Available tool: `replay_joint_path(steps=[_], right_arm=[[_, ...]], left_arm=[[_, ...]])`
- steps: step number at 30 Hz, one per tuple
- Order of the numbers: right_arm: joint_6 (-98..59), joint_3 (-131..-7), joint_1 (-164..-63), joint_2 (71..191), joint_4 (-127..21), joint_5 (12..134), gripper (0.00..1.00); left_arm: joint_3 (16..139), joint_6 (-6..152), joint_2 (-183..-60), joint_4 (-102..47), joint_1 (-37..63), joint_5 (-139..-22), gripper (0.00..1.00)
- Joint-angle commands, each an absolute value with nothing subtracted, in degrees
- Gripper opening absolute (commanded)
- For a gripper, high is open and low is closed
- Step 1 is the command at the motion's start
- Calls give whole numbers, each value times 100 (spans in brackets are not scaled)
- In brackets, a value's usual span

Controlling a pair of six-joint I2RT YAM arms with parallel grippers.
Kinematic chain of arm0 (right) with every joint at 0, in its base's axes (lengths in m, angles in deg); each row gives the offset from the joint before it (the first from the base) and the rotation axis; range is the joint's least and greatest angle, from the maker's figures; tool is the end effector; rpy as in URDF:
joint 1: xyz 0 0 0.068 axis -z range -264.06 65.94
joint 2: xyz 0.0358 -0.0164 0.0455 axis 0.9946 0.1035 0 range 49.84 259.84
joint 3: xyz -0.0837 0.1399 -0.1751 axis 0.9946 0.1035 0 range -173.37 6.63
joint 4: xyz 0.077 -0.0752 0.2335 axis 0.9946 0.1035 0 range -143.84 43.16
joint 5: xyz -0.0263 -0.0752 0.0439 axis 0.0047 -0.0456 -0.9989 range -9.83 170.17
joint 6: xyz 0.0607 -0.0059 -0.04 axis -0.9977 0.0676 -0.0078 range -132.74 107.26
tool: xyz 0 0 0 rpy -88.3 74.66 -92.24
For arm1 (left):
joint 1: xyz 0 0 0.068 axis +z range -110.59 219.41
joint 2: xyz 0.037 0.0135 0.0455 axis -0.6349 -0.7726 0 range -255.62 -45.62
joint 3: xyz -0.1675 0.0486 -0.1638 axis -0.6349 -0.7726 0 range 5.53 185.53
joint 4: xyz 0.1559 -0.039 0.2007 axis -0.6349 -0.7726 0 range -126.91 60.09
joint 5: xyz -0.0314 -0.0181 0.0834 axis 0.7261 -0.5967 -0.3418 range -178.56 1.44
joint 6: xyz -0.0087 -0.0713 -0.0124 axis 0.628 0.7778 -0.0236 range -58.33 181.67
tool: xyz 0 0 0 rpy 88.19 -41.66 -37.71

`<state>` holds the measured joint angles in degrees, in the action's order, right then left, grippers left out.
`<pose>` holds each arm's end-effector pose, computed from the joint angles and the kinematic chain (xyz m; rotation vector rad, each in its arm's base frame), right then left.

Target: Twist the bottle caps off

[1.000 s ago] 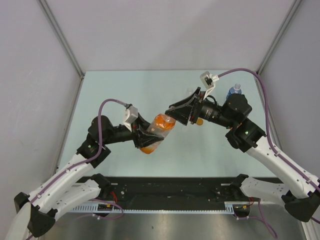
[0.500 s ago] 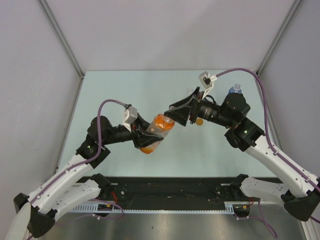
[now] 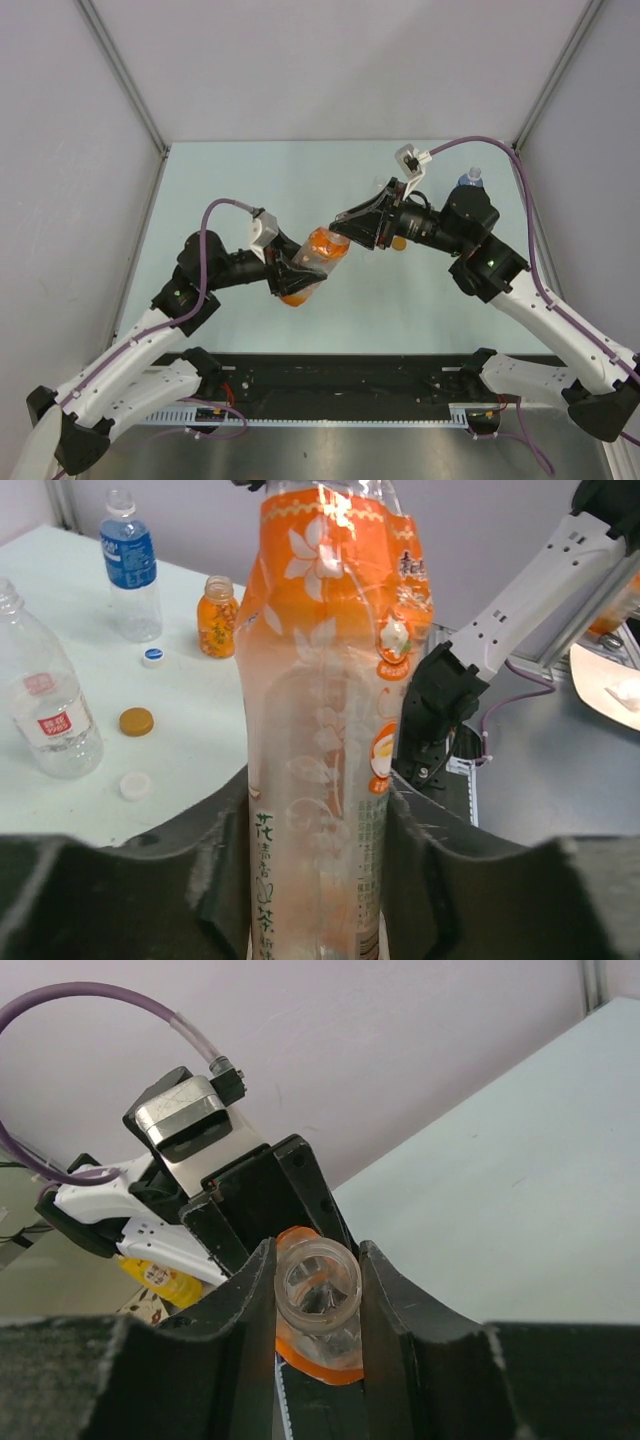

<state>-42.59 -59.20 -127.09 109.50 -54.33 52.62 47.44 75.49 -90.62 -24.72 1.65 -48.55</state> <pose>0.1736 0.2005 0.4116 -0.6093 1.5088 1.3562 0.1513 -0.1664 0.3270 0.9076 1.4156 -1.2258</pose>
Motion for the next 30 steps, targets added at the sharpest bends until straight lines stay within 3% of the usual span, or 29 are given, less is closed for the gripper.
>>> replay_joint_path(steps=[1, 3, 4, 9, 13, 16, 26, 30], right_arm=[[-4052, -6184, -12687, 10785, -5219, 5459, 0], [-3991, -6193, -12686, 10750, -5165, 5600, 0], [-3964, -6210, -12686, 10732, -5147, 5626, 0], [-3885, -6342, -12686, 10723, -4981, 6030, 0], [-3640, -6474, -12686, 10793, -4778, 7038, 0], [-3437, -6562, -12713, 11004, -4769, 7680, 0], [-2119, -6764, -13292, 12322, -5664, 10107, 0], [-1653, -6983, -13424, 13051, -6069, 10565, 0]], left_arm=[[5228, 7195, -9133, -3200, 197, -5893, 52], [5264, 7239, -9107, -3264, 197, -6244, 74], [5237, 7265, -9046, -3290, 197, -6385, 99], [5360, 7265, -8948, -3711, 197, -7273, 100], [5789, 6888, -8948, -4763, 197, -7422, 100], [5835, 6992, -8642, -5162, 197, -8344, 100], [5642, 7677, -7428, -5698, 197, -10795, 100], [5457, 8056, -7191, -5900, 197, -10974, 100]])
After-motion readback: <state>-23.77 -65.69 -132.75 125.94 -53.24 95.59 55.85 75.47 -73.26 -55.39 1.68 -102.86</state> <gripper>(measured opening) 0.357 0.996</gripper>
